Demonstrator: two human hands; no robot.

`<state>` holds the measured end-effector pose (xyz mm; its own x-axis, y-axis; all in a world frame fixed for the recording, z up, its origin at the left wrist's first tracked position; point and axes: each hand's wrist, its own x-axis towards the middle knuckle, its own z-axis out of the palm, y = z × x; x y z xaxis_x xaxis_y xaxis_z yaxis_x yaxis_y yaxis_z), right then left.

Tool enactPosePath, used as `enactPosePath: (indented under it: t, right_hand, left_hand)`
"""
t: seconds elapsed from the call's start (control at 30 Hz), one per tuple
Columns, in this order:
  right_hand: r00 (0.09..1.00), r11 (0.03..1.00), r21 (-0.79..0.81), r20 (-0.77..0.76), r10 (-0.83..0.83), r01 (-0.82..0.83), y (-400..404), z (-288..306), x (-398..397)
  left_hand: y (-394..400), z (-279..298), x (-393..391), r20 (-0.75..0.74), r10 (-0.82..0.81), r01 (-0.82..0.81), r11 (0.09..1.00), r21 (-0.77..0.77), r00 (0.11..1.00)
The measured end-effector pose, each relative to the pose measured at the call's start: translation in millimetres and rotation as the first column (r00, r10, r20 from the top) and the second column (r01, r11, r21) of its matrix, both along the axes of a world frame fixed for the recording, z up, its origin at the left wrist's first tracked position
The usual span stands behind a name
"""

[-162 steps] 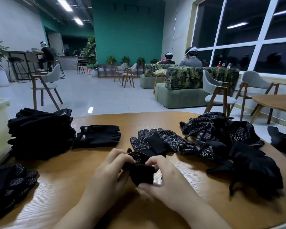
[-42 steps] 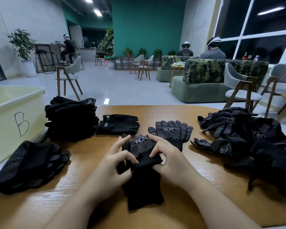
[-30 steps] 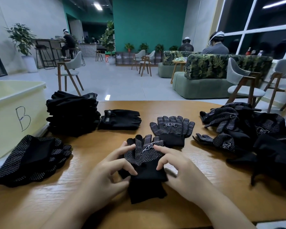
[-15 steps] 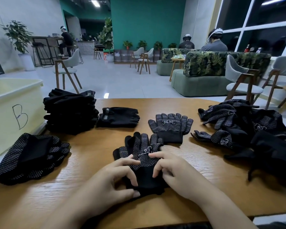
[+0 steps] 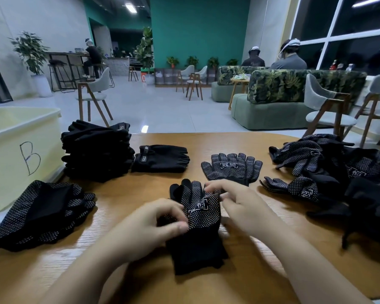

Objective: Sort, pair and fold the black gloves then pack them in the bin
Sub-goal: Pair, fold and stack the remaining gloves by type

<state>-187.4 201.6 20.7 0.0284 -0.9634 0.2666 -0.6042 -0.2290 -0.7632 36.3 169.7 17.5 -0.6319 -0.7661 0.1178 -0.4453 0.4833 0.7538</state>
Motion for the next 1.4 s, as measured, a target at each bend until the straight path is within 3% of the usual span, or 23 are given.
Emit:
enactPosePath:
  t: [0.1,0.23,0.4,0.7,0.83,0.97,1.07,1.23,1.4]
  right_hand:
    - [0.996,0.993,0.074,-0.039,-0.085,0.087,-24,8,1]
    - [0.985,0.976,0.134,-0.017,-0.173,0.174,-48,7,6]
    - [0.974,0.973,0.041,-0.001,-0.226,0.226,-48,-9,14]
    - [1.0,0.998,-0.068,0.008,-0.009,0.009,-42,-16,23]
    - [0.99,1.0,-0.028,-0.144,-0.006,0.002,-45,-20,20]
    - [0.957,0.983,-0.17,-0.267,-0.117,0.073,-48,-24,15]
    - [0.951,0.963,-0.259,-0.27,-0.151,0.079,-49,-26,14]
    - [0.93,0.99,-0.138,-0.367,-0.029,-0.024,-45,-28,25]
    - [0.869,0.999,-0.043,-0.495,0.001,-0.026,-41,-29,28]
  left_hand:
    - [-19,3,-21,0.081,0.283,-0.264,0.946,-0.187,0.956]
    - [-27,-3,-45,0.149,0.402,-0.356,0.897,-0.262,0.904]
    - [-26,-14,-45,0.097,0.352,-0.303,0.894,-0.33,0.931]
    - [-27,-23,-41,-0.089,0.348,-0.359,0.902,-0.24,0.933]
    - [-29,-27,-38,-0.024,0.441,-0.434,0.871,-0.23,0.897]
    - [-33,-24,-27,0.02,0.585,-0.562,0.787,-0.254,0.811]
    - [-30,-21,-16,0.078,0.59,-0.557,0.792,-0.25,0.804]
    - [-27,-20,-17,0.014,0.552,-0.528,0.804,-0.272,0.834]
    - [-30,-23,-17,0.002,0.592,-0.573,0.781,-0.25,0.806]
